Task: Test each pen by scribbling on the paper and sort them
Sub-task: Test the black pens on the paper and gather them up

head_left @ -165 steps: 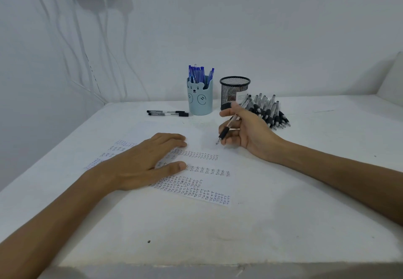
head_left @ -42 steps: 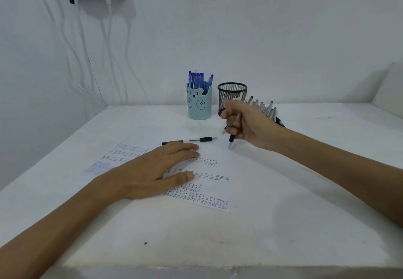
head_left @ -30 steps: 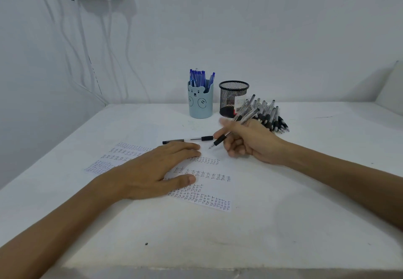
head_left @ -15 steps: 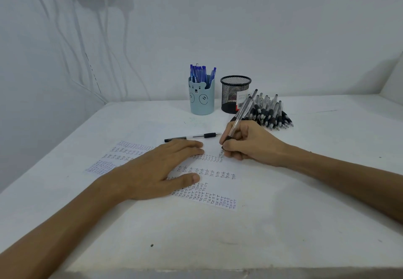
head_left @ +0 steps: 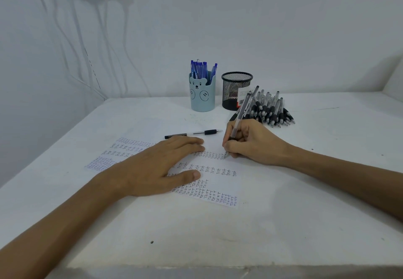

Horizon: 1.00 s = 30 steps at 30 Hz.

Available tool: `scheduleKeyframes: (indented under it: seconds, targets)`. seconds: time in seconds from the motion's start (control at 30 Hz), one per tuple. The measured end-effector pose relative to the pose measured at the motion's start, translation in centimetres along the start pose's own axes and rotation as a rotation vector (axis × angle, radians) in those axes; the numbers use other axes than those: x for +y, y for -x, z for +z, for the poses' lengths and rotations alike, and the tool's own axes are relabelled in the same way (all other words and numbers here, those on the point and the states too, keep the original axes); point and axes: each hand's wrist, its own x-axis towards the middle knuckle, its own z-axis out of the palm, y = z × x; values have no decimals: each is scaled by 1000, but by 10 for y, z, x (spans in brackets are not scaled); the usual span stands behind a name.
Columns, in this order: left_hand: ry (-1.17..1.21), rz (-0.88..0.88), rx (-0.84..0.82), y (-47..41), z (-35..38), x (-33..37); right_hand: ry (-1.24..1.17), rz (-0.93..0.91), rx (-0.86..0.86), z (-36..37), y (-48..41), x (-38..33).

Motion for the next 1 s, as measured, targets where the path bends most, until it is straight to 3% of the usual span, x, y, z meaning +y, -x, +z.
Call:
scheduleKeyframes:
  seconds: [1.0]
  targets:
    - [1,-5,-1,-1,1,-1,48,25,72,-1,-1,1]
